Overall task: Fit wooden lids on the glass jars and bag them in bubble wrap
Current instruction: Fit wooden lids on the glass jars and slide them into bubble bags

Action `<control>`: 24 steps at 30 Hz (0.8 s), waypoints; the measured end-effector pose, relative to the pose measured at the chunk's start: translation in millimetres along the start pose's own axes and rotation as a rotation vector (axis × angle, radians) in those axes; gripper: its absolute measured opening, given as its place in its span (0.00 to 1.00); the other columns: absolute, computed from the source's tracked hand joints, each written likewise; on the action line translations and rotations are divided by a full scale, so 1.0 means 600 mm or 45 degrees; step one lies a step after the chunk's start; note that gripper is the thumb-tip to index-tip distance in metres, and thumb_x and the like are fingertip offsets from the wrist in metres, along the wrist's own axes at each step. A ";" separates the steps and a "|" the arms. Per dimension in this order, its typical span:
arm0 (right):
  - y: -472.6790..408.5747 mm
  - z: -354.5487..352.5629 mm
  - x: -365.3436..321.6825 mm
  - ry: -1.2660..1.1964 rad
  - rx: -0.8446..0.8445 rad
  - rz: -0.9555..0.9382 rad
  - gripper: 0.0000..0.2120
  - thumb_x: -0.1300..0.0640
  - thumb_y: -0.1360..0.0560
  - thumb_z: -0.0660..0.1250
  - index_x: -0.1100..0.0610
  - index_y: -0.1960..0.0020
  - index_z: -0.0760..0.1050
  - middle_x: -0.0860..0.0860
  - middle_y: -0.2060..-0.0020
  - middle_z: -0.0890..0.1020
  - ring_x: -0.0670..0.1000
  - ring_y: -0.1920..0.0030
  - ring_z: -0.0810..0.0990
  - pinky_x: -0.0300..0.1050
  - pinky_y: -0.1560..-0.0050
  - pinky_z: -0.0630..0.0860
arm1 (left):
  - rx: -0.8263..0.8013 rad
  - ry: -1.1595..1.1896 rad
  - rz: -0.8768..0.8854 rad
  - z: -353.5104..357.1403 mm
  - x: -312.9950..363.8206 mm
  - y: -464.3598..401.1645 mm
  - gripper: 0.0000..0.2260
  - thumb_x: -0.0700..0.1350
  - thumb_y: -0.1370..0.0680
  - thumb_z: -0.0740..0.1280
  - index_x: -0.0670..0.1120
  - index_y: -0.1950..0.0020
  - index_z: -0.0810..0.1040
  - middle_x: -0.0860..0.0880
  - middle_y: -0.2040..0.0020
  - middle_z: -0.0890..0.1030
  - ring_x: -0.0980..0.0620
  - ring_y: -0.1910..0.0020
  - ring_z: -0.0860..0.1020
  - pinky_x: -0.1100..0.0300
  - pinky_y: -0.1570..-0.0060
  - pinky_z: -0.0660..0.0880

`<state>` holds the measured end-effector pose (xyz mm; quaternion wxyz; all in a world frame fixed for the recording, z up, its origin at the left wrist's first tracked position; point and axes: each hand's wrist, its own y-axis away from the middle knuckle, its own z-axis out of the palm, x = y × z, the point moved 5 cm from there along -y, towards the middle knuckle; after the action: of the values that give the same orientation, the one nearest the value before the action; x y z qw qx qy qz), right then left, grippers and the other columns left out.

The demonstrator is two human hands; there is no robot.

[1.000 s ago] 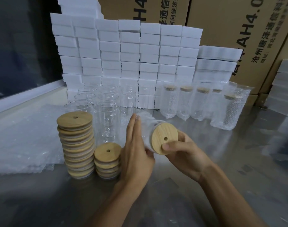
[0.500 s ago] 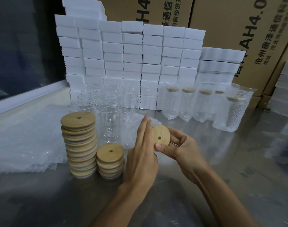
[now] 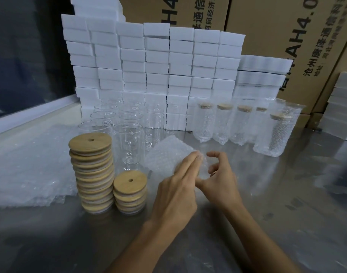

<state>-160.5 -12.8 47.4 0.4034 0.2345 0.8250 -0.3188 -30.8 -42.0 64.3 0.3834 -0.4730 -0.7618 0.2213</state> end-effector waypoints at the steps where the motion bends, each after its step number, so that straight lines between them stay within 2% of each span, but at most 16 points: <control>1: 0.001 -0.001 -0.001 0.003 0.016 -0.032 0.32 0.48 0.38 0.80 0.42 0.39 0.68 0.44 0.55 0.74 0.43 0.58 0.74 0.33 0.60 0.68 | -0.002 -0.007 0.022 -0.003 0.000 -0.001 0.37 0.26 0.37 0.65 0.42 0.28 0.71 0.50 0.26 0.70 0.47 0.36 0.77 0.50 0.53 0.81; 2: 0.001 -0.002 -0.001 0.002 0.027 -0.066 0.30 0.48 0.35 0.79 0.41 0.38 0.69 0.42 0.51 0.73 0.42 0.56 0.75 0.29 0.59 0.68 | 0.012 -0.021 0.049 -0.008 0.002 -0.001 0.35 0.27 0.37 0.64 0.42 0.30 0.73 0.50 0.28 0.72 0.47 0.38 0.78 0.50 0.54 0.81; 4: 0.000 -0.002 -0.003 -0.028 0.062 -0.141 0.15 0.51 0.26 0.74 0.45 0.41 0.74 0.42 0.51 0.74 0.40 0.57 0.76 0.28 0.59 0.70 | 0.096 -0.031 0.100 -0.018 0.007 -0.002 0.28 0.30 0.35 0.62 0.42 0.35 0.78 0.51 0.33 0.77 0.49 0.44 0.81 0.53 0.56 0.81; 5: -0.001 -0.004 -0.005 -0.038 0.083 -0.184 0.06 0.54 0.22 0.70 0.48 0.46 0.77 0.44 0.56 0.77 0.41 0.60 0.77 0.30 0.60 0.70 | 0.139 -0.020 0.117 -0.022 0.011 -0.002 0.26 0.32 0.33 0.60 0.42 0.36 0.79 0.51 0.35 0.79 0.50 0.45 0.82 0.54 0.56 0.81; 6: -0.002 -0.006 -0.005 -0.041 0.112 -0.219 0.03 0.57 0.19 0.66 0.52 0.52 0.78 0.46 0.62 0.78 0.42 0.64 0.77 0.35 0.62 0.72 | 0.165 -0.005 0.131 -0.024 0.015 -0.001 0.24 0.34 0.31 0.58 0.42 0.37 0.80 0.52 0.36 0.79 0.50 0.46 0.82 0.54 0.55 0.81; 8: -0.006 -0.007 0.001 -0.062 0.173 -0.216 0.12 0.62 0.18 0.62 0.58 0.59 0.76 0.50 0.69 0.78 0.48 0.67 0.75 0.47 0.63 0.73 | 0.192 0.008 0.152 -0.023 0.019 -0.002 0.22 0.37 0.28 0.56 0.43 0.38 0.80 0.51 0.37 0.80 0.49 0.46 0.82 0.53 0.53 0.81; 9: -0.007 -0.009 0.003 -0.117 0.197 -0.194 0.14 0.61 0.17 0.61 0.58 0.61 0.76 0.49 0.70 0.77 0.49 0.67 0.74 0.49 0.63 0.73 | 0.213 -0.014 0.151 -0.022 0.018 -0.002 0.21 0.37 0.28 0.57 0.43 0.38 0.80 0.51 0.37 0.80 0.48 0.46 0.82 0.53 0.53 0.81; 12: -0.010 -0.015 0.010 -0.336 0.262 -0.110 0.23 0.59 0.15 0.57 0.49 0.68 0.73 0.43 0.75 0.74 0.46 0.70 0.72 0.47 0.65 0.71 | 0.301 -0.092 0.109 -0.025 0.013 0.000 0.19 0.39 0.30 0.65 0.43 0.39 0.79 0.49 0.42 0.81 0.47 0.48 0.79 0.51 0.53 0.79; 15: -0.016 -0.025 0.019 -0.587 0.364 0.010 0.25 0.57 0.15 0.57 0.50 0.71 0.70 0.43 0.76 0.73 0.47 0.71 0.71 0.46 0.66 0.70 | 0.297 -0.015 0.066 -0.026 0.006 0.000 0.19 0.50 0.27 0.66 0.45 0.38 0.78 0.51 0.41 0.79 0.49 0.44 0.76 0.49 0.46 0.75; 17: -0.020 -0.034 0.021 -0.733 0.412 0.091 0.25 0.53 0.14 0.56 0.52 0.69 0.72 0.43 0.77 0.74 0.44 0.73 0.71 0.40 0.69 0.71 | 0.234 0.064 0.074 -0.022 0.006 0.002 0.26 0.59 0.27 0.68 0.46 0.34 0.76 0.52 0.36 0.76 0.51 0.37 0.73 0.52 0.39 0.71; 20: -0.024 -0.046 0.023 -0.956 0.457 0.261 0.23 0.58 0.17 0.61 0.55 0.72 0.73 0.43 0.81 0.73 0.40 0.79 0.70 0.33 0.76 0.68 | 0.155 0.068 0.114 -0.013 0.009 0.000 0.39 0.68 0.34 0.71 0.50 0.28 0.68 0.52 0.29 0.71 0.54 0.30 0.68 0.57 0.32 0.63; 22: -0.026 -0.053 0.029 -1.093 0.481 0.370 0.24 0.61 0.21 0.65 0.55 0.77 0.73 0.45 0.81 0.73 0.42 0.80 0.70 0.33 0.78 0.67 | 0.176 0.018 0.101 -0.011 0.004 -0.001 0.44 0.64 0.37 0.76 0.50 0.26 0.65 0.50 0.30 0.72 0.54 0.31 0.68 0.57 0.33 0.63; 24: -0.027 -0.049 0.023 -1.234 0.366 0.383 0.26 0.59 0.23 0.66 0.54 0.80 0.75 0.46 0.79 0.76 0.44 0.78 0.74 0.34 0.76 0.70 | 0.208 0.018 0.037 -0.010 -0.006 0.001 0.46 0.60 0.40 0.79 0.48 0.27 0.65 0.49 0.34 0.75 0.53 0.36 0.71 0.58 0.37 0.66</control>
<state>-194.1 -1.0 55.6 0.7436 0.2288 0.4491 -0.4393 -24.6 -45.4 66.5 0.4226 -0.4528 -0.7316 0.2848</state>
